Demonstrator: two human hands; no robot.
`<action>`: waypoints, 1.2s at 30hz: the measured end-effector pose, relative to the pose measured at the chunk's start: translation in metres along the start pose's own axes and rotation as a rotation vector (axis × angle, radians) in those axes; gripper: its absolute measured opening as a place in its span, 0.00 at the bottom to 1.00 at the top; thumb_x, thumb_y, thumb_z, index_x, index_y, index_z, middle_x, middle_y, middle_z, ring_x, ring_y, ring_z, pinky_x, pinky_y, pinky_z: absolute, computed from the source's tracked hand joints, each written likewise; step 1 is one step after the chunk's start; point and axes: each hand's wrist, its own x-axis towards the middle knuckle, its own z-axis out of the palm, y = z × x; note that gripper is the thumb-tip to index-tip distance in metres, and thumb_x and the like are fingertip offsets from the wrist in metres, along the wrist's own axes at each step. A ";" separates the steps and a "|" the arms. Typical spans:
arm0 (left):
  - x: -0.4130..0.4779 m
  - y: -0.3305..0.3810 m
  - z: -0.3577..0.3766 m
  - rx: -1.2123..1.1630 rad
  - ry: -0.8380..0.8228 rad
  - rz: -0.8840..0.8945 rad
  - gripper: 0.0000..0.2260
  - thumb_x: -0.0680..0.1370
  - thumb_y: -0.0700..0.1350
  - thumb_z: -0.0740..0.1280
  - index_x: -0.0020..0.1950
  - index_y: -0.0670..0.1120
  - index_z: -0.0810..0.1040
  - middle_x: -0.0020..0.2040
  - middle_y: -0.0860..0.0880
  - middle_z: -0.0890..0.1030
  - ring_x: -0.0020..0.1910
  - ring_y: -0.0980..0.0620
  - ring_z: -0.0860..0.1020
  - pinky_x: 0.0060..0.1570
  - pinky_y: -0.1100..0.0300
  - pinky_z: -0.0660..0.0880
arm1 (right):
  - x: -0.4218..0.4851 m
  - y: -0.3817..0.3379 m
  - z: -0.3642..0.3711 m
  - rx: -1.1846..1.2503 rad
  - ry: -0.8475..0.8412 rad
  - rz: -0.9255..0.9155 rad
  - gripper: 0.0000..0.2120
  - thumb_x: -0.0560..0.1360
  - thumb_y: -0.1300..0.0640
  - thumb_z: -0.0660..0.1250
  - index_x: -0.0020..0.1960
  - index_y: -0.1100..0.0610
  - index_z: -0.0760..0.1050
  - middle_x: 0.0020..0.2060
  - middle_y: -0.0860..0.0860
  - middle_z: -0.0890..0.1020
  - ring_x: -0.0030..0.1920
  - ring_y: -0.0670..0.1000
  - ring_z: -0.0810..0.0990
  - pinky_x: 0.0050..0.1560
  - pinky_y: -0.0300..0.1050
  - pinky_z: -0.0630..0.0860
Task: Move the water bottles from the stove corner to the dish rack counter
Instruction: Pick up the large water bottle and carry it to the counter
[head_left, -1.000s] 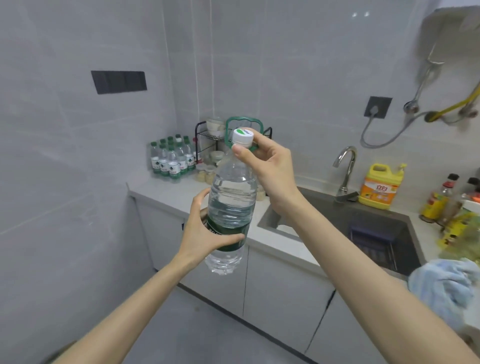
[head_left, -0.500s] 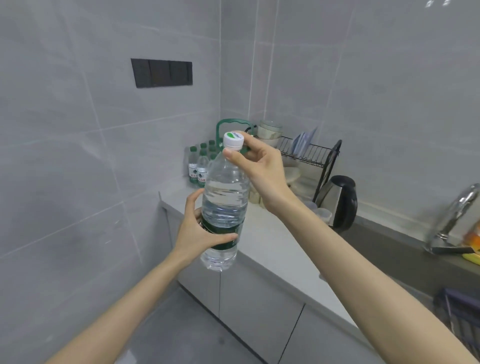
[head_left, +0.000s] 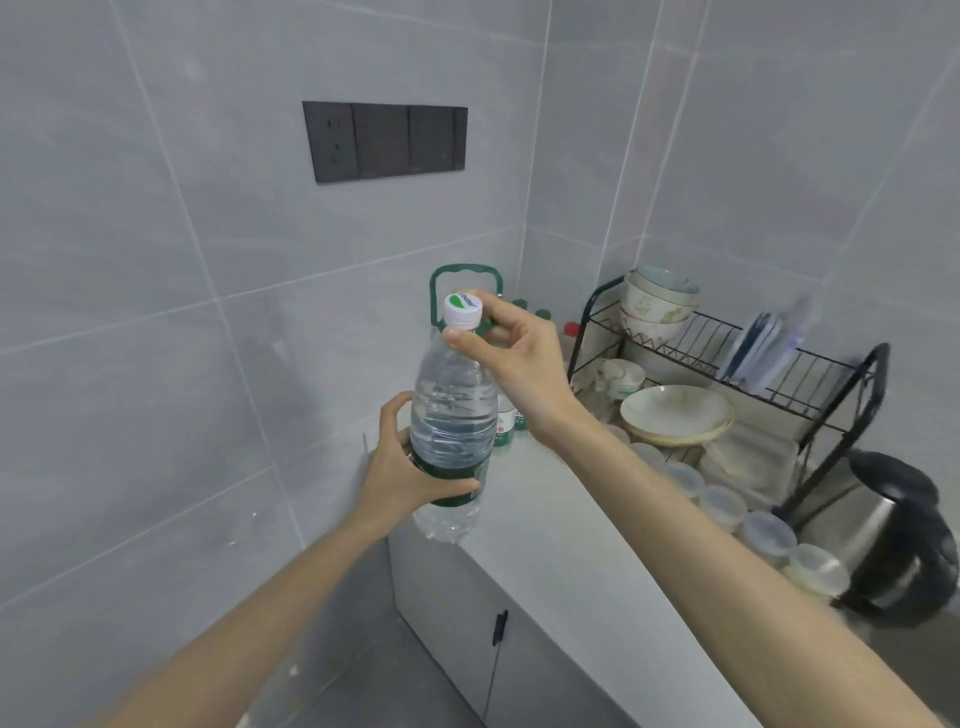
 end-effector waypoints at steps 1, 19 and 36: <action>0.020 -0.009 -0.006 0.011 -0.012 -0.014 0.48 0.56 0.41 0.83 0.64 0.62 0.58 0.51 0.59 0.79 0.47 0.70 0.78 0.51 0.63 0.76 | 0.017 0.011 0.007 -0.004 0.000 0.013 0.16 0.71 0.65 0.72 0.58 0.57 0.78 0.45 0.44 0.83 0.43 0.49 0.81 0.47 0.34 0.79; 0.226 -0.126 -0.045 0.138 -0.256 -0.132 0.37 0.54 0.45 0.83 0.55 0.51 0.65 0.48 0.58 0.80 0.48 0.62 0.79 0.49 0.63 0.76 | 0.169 0.160 0.059 -0.160 0.173 0.210 0.19 0.68 0.64 0.75 0.55 0.48 0.79 0.51 0.63 0.82 0.45 0.71 0.77 0.57 0.63 0.74; 0.292 -0.168 -0.041 0.106 -0.279 -0.130 0.39 0.53 0.42 0.82 0.57 0.53 0.65 0.51 0.55 0.79 0.52 0.56 0.78 0.48 0.65 0.73 | 0.211 0.208 0.060 -0.125 0.211 0.288 0.19 0.69 0.67 0.73 0.56 0.52 0.77 0.54 0.57 0.83 0.51 0.49 0.81 0.60 0.46 0.77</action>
